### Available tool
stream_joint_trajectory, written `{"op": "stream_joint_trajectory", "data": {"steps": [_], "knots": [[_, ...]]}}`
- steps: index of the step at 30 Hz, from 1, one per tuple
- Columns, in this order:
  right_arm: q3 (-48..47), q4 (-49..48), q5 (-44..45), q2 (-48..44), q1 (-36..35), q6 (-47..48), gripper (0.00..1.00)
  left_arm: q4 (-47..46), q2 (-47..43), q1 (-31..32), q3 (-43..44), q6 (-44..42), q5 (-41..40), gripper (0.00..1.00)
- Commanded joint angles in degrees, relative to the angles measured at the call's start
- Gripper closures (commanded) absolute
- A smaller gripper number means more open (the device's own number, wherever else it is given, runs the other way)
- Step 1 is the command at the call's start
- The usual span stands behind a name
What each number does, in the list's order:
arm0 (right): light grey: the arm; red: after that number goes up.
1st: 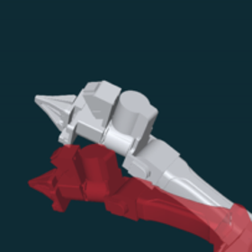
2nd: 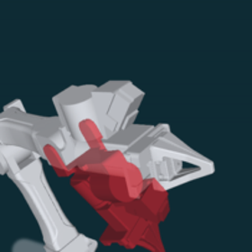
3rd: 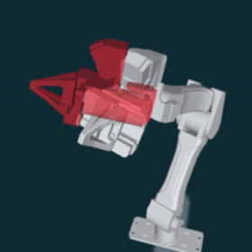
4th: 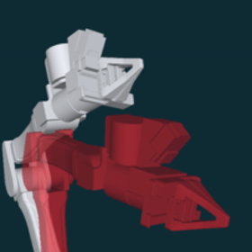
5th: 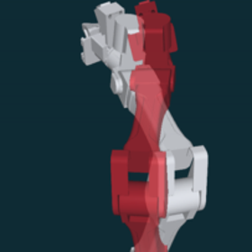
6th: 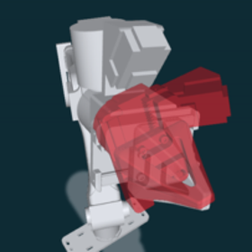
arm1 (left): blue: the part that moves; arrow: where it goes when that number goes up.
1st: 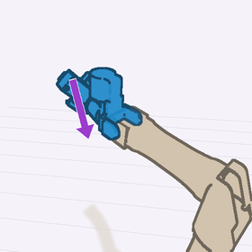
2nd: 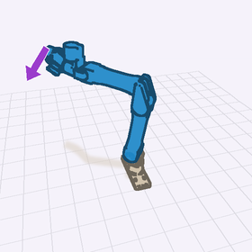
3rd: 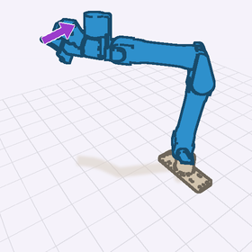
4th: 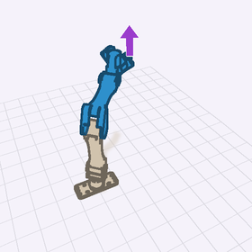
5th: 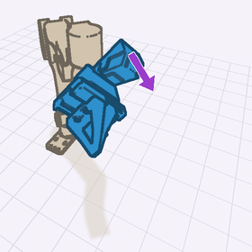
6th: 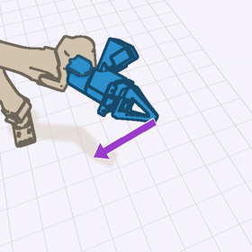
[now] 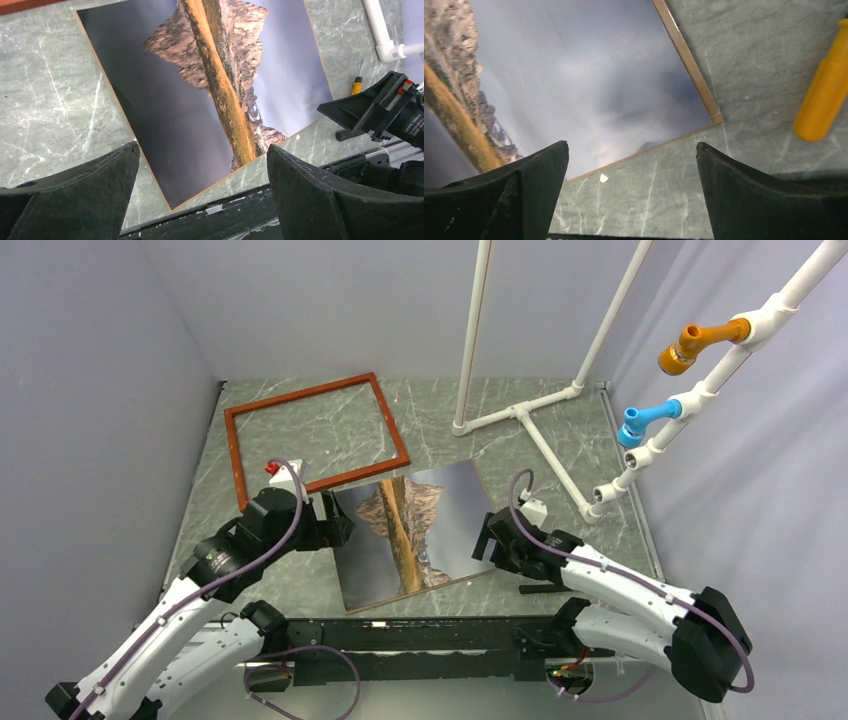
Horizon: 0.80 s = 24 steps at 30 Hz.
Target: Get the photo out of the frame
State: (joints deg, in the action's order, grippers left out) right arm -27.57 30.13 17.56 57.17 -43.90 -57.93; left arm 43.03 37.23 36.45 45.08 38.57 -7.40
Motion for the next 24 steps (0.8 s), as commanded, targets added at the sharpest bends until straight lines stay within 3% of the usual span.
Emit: {"op": "stream_joint_trajectory", "data": {"steps": [1, 6, 13, 19, 24], "knots": [[-7.6, 11.0, 1.4, -5.2, 0.2, 1.4, 0.01, 2.5, -0.4, -0.3, 5.6, -2.6, -2.0, 0.01], [-18.2, 19.0, 4.5, -12.1, 0.2, 8.2, 0.01, 4.7, -0.4, -0.3, 13.3, -6.5, -4.4, 0.01], [-41.3, 26.1, 11.4, -11.2, 0.3, 22.9, 0.00, 4.6, 0.0, -0.3, 26.9, -12.2, -7.7, 0.01], [-53.0, 25.0, 14.6, -12.6, 0.3, 33.4, 0.00, -1.3, -1.2, -0.3, 34.1, -18.6, -8.7, 0.00], [-56.3, 21.5, 15.9, -16.4, 0.2, 38.8, 0.00, -6.6, -5.4, -0.2, 33.3, -20.6, -11.7, 0.01]]}}
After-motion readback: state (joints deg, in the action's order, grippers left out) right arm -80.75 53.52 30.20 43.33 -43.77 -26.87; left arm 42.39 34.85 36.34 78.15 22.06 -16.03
